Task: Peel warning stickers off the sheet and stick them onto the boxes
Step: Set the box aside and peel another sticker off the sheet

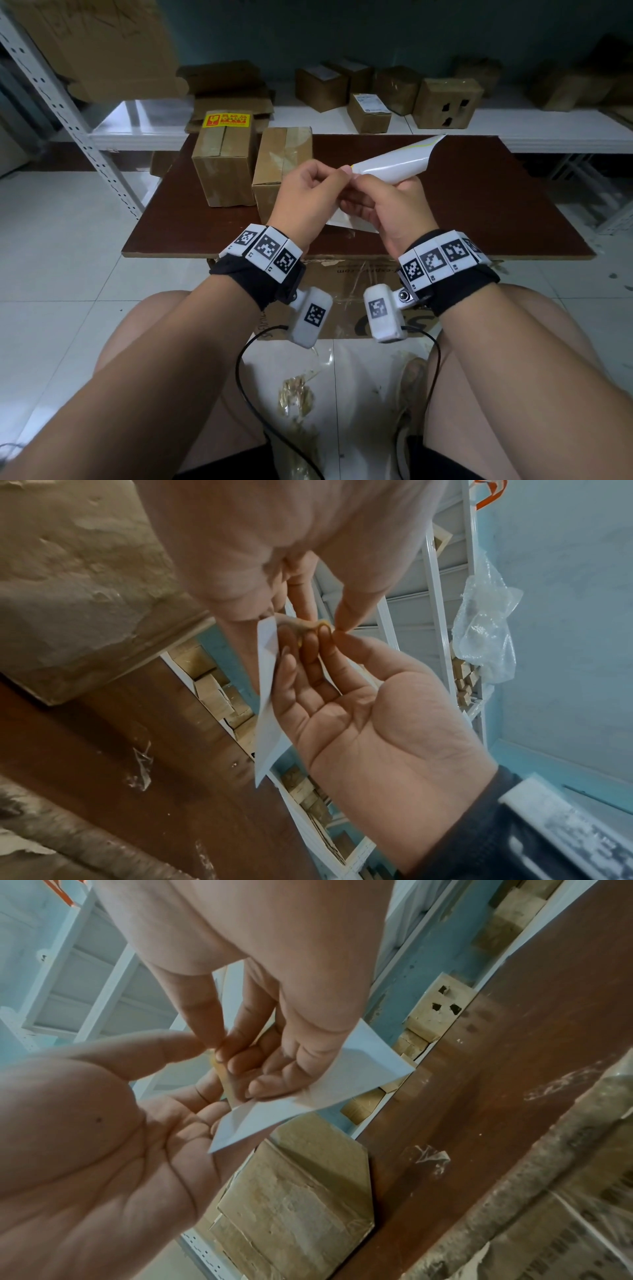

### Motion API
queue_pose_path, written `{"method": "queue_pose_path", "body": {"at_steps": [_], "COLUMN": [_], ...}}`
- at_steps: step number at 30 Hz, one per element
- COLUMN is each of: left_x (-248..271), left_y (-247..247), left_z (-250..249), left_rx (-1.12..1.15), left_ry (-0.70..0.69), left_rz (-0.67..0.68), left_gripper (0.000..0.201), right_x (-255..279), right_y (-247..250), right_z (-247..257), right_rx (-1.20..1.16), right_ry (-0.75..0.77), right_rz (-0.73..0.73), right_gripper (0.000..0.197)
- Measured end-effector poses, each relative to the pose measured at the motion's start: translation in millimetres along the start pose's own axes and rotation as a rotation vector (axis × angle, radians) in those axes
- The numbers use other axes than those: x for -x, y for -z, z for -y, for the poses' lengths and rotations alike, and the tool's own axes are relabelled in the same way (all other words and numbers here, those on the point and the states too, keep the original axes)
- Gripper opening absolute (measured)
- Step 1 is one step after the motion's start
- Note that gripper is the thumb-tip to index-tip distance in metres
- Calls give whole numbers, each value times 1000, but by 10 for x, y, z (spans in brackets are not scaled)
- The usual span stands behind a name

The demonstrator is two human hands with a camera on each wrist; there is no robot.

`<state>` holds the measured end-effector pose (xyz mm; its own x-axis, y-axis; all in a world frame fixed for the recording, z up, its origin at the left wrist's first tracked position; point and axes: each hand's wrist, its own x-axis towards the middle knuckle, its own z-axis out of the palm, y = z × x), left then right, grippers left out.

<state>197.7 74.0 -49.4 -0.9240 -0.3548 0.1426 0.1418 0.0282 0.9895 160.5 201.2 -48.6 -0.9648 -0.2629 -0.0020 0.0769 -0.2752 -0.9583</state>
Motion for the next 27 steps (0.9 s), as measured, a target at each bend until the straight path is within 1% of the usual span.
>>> {"method": "queue_pose_path", "body": {"at_steps": [10, 15, 18, 24, 27], "left_x": [-2, -32, -52, -41, -31], "left_y": [-1, 6, 7, -15, -18], "left_z": [13, 32, 42, 50, 31], "left_rx": [-12, -6, 17, 4, 4], "left_ry": [12, 46, 56, 35, 7], "left_rz": [-9, -22, -12, -35, -42], "left_gripper": [22, 28, 25, 22, 21], "right_x": [-26, -14, -17, -44, -55], "right_y": [22, 9, 0, -11, -21], "right_z": [-27, -21, -24, -41, -52], "right_rx": [1, 6, 4, -58, -57], "right_ry": [-32, -27, -21, 2, 32], "right_rz": [-11, -18, -18, -38, -55], "right_gripper": [6, 9, 8, 11, 7]}}
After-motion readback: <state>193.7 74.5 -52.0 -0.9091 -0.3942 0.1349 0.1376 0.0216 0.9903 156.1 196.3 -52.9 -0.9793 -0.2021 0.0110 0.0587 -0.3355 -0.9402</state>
